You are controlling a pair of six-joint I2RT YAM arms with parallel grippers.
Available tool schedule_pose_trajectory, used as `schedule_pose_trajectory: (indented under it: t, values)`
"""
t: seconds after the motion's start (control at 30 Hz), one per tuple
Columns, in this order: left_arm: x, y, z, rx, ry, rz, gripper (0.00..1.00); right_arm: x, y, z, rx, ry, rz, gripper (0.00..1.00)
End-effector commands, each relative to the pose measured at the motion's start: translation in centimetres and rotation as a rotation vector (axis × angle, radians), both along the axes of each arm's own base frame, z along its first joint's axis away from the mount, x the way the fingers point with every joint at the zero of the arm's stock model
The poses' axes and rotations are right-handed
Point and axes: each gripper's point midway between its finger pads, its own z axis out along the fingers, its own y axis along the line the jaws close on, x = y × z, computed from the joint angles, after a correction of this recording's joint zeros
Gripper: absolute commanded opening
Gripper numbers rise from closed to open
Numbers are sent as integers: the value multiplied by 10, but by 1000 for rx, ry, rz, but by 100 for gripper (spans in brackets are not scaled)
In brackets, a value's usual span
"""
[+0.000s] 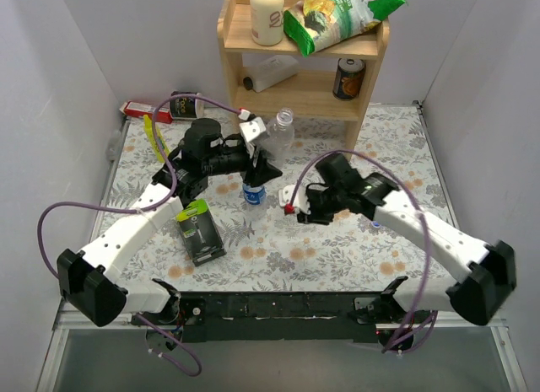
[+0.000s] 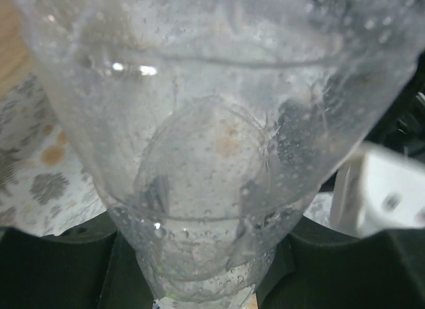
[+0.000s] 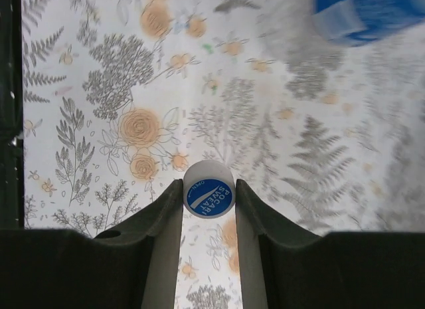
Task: Screw on the bottle caps
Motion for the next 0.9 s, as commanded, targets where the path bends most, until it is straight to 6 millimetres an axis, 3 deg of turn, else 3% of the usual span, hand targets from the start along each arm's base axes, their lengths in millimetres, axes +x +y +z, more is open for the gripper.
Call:
schedule_pose_trajectory:
  t: [0.0, 0.03, 0.07, 0.13, 0.17, 0.2, 0.27, 0.3, 0.5, 0.63, 0.87]
  values:
    - [-46, -25, 18, -46, -76, -205, 0, -14, -25, 77, 135, 27, -194, 17]
    - [-58, -33, 19, -65, -85, -237, 0, -13, -34, 87, 149, 30, -225, 17]
    - [-70, -31, 4, -64, -63, -252, 0, 1, -50, 104, 181, 25, -298, 16]
    - [-83, -36, -1, -107, -60, -269, 0, 6, -74, 112, 165, 21, -378, 16]
    - [-89, -34, -28, -86, -23, -269, 0, 12, -82, 133, 190, -32, -375, 16]
    - [-93, -32, -32, -88, -39, -266, 0, 10, -85, 140, 190, -40, -371, 16]
    - [-103, -38, -42, -80, -113, -297, 0, 2, -82, 157, 223, -28, -360, 16]
    - [-104, -37, -52, -69, -122, -284, 0, 1, -78, 177, 269, -30, -369, 16]
    - [-124, -40, -97, 11, -159, -370, 0, -13, -59, 215, 360, 2, -239, 16]
    - [-147, -40, -138, 62, -123, -416, 0, -33, -44, 212, 364, 34, -94, 17]
    - [-147, -38, -159, 75, -81, -389, 0, -80, -24, 199, 336, 95, 97, 18]
